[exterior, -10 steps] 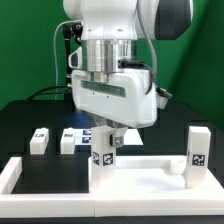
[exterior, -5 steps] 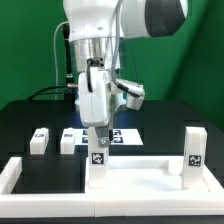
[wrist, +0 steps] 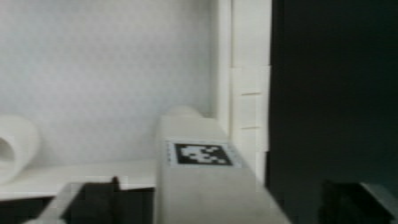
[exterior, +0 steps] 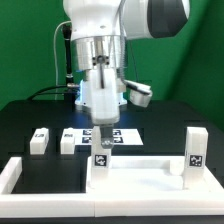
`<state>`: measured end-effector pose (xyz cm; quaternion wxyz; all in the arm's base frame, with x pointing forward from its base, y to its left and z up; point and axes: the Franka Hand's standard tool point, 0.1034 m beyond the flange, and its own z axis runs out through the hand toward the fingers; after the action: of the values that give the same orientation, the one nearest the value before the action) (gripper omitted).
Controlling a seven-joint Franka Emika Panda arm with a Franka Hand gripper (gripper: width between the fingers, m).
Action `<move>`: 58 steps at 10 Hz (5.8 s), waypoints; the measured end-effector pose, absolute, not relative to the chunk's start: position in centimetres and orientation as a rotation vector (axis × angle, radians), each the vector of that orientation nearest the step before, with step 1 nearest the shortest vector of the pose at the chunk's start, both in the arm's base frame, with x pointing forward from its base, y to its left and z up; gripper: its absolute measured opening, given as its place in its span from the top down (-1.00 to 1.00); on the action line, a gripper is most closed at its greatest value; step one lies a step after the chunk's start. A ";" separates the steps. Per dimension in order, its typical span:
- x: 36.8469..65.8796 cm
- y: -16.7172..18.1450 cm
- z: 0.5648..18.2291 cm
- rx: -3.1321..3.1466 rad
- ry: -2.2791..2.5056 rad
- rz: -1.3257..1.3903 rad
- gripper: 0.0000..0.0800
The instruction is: Assemble desk
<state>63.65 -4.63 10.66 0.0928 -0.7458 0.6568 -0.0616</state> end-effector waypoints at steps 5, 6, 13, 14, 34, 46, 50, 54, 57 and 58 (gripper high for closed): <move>62.6 -4.7 10.3 -2.583 1.489 -0.240 -0.62; 62.6 -4.9 10.3 -2.678 1.334 -0.255 -0.62; 63.9 -5.9 11.1 -2.883 0.854 -0.257 -0.24; 63.9 -5.9 11.1 -2.849 0.948 -0.250 0.22; 64.5 -3.2 14.2 -1.701 2.369 0.155 -0.62; 59.3 3.0 10.5 -1.833 2.352 0.267 -0.62; 57.6 4.0 9.9 -1.856 2.337 0.187 -0.62; 51.4 2.3 5.1 -1.997 2.314 0.113 -0.62; 51.6 2.2 3.7 -2.021 2.320 0.114 -0.62; 51.9 2.4 3.2 -2.032 2.313 0.094 -0.62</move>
Offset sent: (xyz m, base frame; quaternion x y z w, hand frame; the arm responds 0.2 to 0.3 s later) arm 0.0000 0.0000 0.0000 0.0000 0.0000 -0.1938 0.9810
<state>51.90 2.42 3.23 0.0308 -0.6594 0.7506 0.0305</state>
